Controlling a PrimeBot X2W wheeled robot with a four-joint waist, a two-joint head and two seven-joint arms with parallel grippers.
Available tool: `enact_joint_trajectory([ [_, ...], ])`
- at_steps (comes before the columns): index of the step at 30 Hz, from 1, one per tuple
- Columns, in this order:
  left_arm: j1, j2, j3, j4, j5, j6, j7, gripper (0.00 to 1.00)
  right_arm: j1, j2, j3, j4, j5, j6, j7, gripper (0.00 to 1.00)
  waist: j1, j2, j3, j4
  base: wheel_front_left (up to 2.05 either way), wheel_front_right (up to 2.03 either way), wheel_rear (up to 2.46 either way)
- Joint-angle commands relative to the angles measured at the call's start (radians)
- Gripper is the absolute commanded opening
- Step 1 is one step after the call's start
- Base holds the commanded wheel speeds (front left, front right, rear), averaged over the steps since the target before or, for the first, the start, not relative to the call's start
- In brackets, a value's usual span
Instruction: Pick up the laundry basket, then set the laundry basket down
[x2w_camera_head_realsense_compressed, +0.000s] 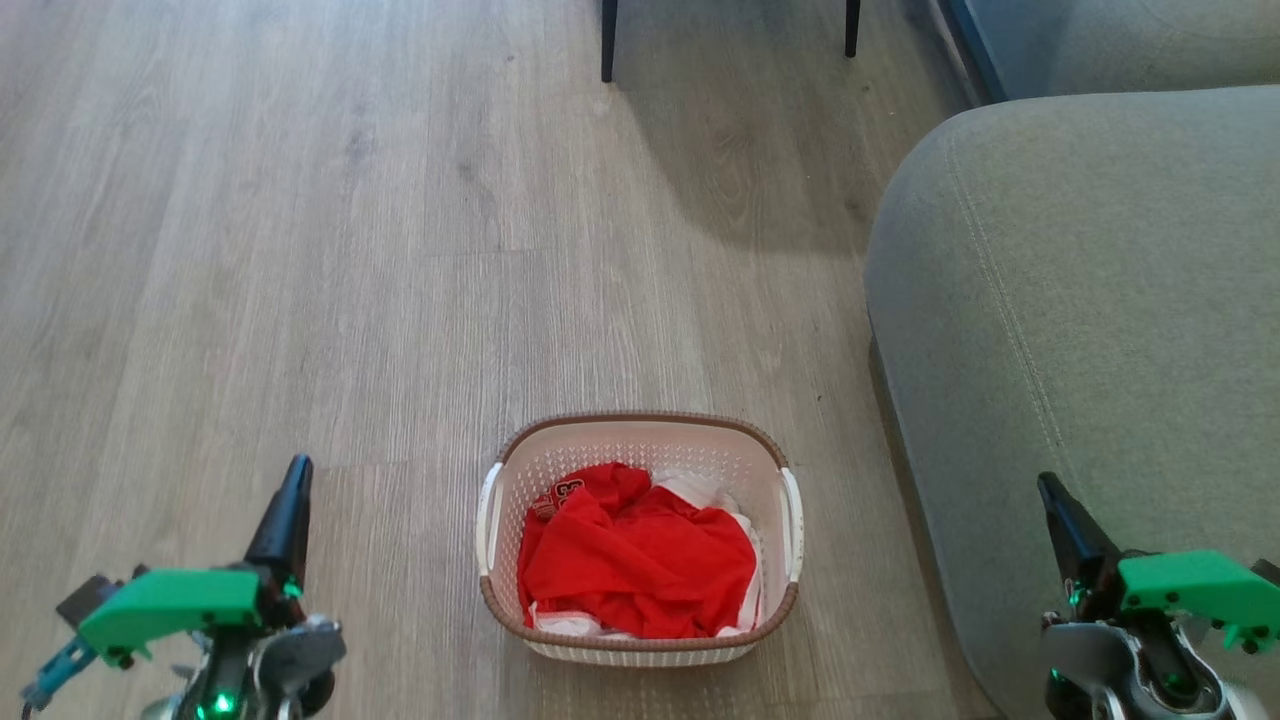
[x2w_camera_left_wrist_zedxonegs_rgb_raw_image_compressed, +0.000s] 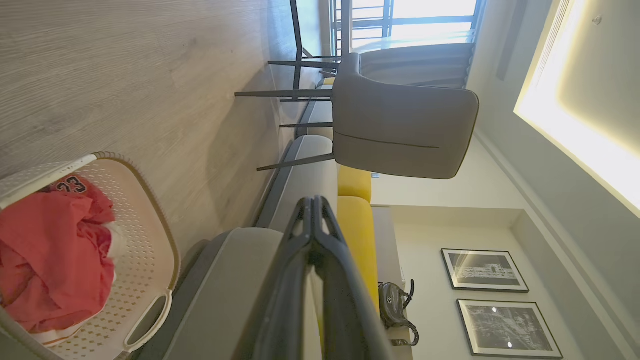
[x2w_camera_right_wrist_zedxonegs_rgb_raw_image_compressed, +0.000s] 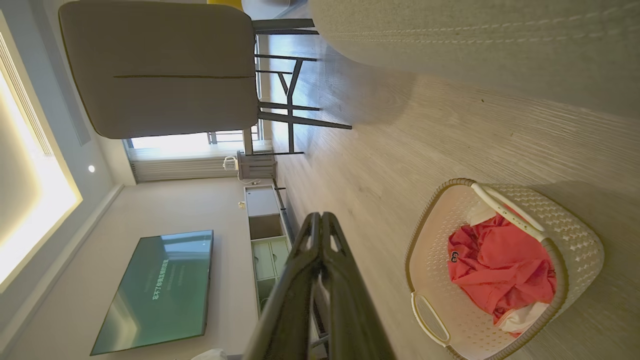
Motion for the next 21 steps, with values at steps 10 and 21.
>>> enact_joint_trajectory([
  [10,-0.068,0.007,0.05,-0.031,-0.042,-0.015,0.016,0.0,-0.065,-0.013,0.008,-0.031,0.044,0.001,0.017,0.0,0.0,-0.0001,0.0,-0.001,0.0,0.0,0.0],
  [21,-0.068,0.005,0.052,-0.031,-0.041,-0.015,0.017,0.0,-0.065,-0.01,0.005,-0.031,0.041,0.001,0.02,0.0,0.0,-0.0001,0.0,-0.001,0.0,0.0,0.0],
])
